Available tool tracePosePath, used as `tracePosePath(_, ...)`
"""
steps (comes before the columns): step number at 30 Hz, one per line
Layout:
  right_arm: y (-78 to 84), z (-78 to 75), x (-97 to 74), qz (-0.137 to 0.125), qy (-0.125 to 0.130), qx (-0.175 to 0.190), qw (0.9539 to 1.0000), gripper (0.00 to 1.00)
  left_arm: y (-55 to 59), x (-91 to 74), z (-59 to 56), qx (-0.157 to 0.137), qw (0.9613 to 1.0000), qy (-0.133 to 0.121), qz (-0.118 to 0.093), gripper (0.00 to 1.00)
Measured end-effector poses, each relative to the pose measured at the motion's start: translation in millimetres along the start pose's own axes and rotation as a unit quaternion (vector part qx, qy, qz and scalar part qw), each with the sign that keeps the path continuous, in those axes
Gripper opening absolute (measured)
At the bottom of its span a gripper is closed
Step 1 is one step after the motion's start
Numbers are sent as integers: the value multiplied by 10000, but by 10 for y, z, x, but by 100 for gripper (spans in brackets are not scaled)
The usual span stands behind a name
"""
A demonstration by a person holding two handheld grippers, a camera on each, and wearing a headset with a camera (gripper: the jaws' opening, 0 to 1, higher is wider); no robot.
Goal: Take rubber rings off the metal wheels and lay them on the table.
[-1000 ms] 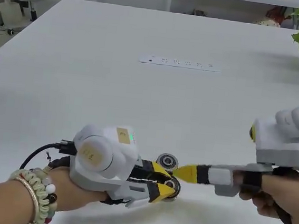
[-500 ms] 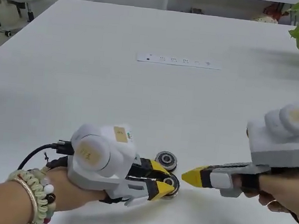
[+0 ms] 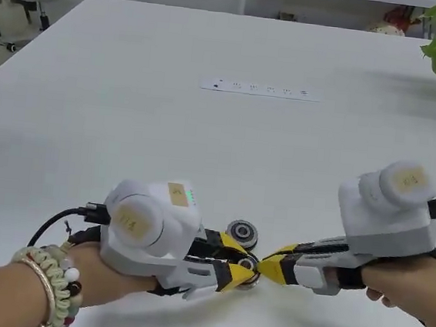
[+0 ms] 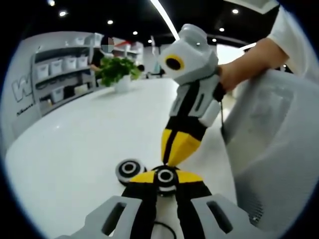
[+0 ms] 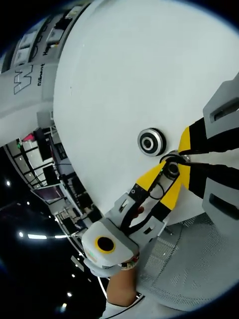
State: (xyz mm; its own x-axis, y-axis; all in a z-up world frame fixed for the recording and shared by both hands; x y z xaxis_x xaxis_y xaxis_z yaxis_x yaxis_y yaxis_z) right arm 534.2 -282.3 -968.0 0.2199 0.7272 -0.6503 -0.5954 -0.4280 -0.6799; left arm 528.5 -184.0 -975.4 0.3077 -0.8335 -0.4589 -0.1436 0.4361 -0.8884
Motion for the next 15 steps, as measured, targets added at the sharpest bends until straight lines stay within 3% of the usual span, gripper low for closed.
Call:
tracePosePath(4,-19,-4,-5,-9,56,-14,10000,0,-34,13,7,-103,9998,10,149,14)
tracePosePath(9,-29,-8,13,-5,118,-77,9999,0,-63,4,-5,163,9992,25,375,14)
tracePosePath(15,-53,-29,-9,-87,174,-4,9998,0,-184,-66,32,217,9996,-10,206,14)
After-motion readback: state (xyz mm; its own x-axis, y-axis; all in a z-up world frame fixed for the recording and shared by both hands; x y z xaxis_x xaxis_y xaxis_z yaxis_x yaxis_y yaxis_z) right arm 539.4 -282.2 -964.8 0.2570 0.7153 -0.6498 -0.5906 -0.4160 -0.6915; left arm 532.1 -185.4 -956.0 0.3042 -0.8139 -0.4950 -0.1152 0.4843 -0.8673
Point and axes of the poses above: the centre of the closed fingertips' face, and the gripper's own axes: x roughly forward along the fingers, z roughly to its left, y roughly out of its underside, the point moved 6 cm from there along -x, roughly backward along the fingers, and after that the axes turned 1 degree about -y, right-handed, at the moved point
